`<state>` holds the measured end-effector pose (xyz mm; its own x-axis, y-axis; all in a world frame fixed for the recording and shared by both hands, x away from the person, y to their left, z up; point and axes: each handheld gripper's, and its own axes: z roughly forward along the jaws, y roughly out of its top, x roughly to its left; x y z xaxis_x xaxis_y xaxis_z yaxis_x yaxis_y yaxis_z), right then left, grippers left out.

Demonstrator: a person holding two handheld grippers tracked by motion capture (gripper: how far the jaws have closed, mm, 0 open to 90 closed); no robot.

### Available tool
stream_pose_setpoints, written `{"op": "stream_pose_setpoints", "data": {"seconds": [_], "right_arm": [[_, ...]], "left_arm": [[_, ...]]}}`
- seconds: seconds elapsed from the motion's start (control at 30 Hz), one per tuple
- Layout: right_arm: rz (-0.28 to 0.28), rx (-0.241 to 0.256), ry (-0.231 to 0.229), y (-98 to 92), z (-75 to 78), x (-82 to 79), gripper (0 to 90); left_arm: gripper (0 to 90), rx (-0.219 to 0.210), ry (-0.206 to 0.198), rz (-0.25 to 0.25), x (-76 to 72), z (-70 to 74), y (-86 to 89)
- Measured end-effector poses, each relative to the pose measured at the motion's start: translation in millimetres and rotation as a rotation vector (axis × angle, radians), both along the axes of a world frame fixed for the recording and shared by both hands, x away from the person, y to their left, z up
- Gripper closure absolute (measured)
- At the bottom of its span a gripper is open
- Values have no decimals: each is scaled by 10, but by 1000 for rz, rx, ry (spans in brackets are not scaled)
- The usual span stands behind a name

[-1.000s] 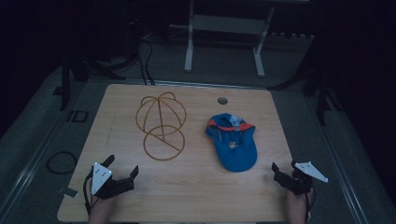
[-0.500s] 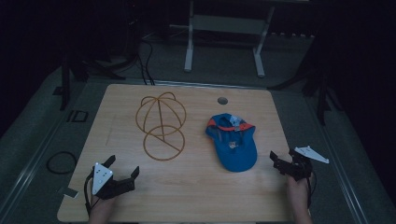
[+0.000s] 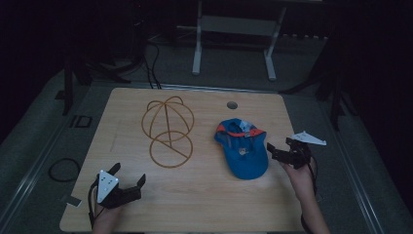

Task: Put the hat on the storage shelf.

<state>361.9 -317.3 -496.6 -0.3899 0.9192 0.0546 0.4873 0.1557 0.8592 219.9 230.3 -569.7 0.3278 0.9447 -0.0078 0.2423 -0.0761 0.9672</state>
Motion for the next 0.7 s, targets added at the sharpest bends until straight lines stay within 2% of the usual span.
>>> {"op": "stream_pose_setpoints", "data": {"seconds": [0.07,0.33,0.4,0.57,0.63,0.67,0.7], "right_arm": [[28,-10,-5,68,36,69,138],[116,-51,16,343,72,347,139],[122,-54,26,405,73,434,142],[124,-51,43,500,61,618,142],[124,-54,46,518,52,651,147],[112,-43,58,560,22,736,156],[112,-43,58,560,22,736,156]], "left_arm": [[27,-22,11,-7,1,-1,-1],[27,-40,29,0,-11,11,4],[27,-55,43,-19,-13,21,5],[27,-59,53,-62,-35,54,-28],[27,-56,52,-71,-41,60,-36],[27,-40,37,-68,-59,68,-53],[27,-40,22,-67,-69,73,-58]]}}
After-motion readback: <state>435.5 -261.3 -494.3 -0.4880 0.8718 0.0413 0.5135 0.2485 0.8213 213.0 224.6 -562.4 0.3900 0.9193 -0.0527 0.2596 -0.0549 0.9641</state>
